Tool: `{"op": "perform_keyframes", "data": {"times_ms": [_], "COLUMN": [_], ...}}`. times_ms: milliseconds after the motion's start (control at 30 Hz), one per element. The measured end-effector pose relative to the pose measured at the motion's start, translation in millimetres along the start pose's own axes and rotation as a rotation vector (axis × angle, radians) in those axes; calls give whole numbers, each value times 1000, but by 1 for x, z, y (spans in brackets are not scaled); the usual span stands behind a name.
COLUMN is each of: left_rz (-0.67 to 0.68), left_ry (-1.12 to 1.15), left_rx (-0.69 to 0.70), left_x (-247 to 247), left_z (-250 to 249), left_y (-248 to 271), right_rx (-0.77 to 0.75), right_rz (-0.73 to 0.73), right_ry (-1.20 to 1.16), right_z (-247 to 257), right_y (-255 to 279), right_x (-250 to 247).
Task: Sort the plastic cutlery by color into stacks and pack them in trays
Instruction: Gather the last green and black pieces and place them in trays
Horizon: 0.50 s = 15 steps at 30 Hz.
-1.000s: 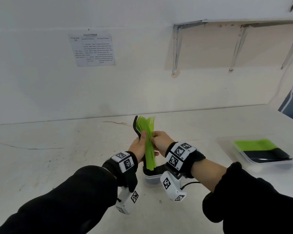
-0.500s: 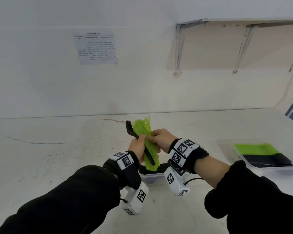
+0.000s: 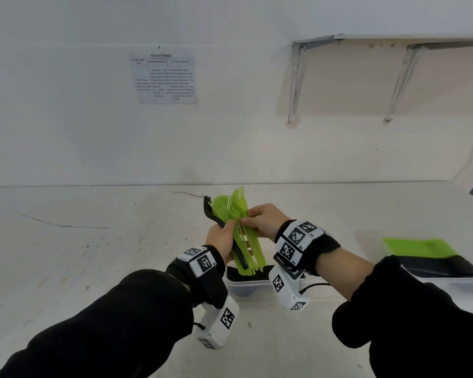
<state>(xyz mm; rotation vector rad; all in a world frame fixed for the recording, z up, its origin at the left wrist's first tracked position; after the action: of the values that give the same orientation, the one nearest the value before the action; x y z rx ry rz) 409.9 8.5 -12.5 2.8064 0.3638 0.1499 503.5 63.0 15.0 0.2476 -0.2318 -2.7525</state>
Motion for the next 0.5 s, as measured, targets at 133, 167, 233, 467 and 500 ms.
{"op": "perform_keyframes", "data": {"times_ms": [133, 167, 233, 467, 500], "left_rz": [29, 33, 34, -13, -17], "left_ry": [-9, -10, -20, -64, -67], "left_rx": [14, 15, 19, 23, 24], "left_x": [-3, -5, -9, -20, -21], "left_z": [-7, -9, -11, -13, -13], "left_y": [0, 1, 1, 2, 2], "right_rx": [-54, -61, -55, -61, -53], "right_rz": [12, 13, 19, 7, 5], "right_ry": [121, 113, 38, 24, 28], "right_z": [13, 15, 15, 17, 16], "right_y": [0, 1, 1, 0, -1], "right_x": [7, 9, 12, 18, 19]}}
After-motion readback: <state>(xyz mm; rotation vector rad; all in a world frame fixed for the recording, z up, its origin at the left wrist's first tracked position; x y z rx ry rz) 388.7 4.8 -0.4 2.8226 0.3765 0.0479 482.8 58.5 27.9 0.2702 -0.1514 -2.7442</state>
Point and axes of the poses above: each hand's wrist, its own y-axis away from the middle knuckle, its own x-axis out of the palm, z = x × y, the point moved 9 cm from there along -y, towards the middle knuckle, and after that the axes turned 9 degrees about -y, right-handed, at the moved point
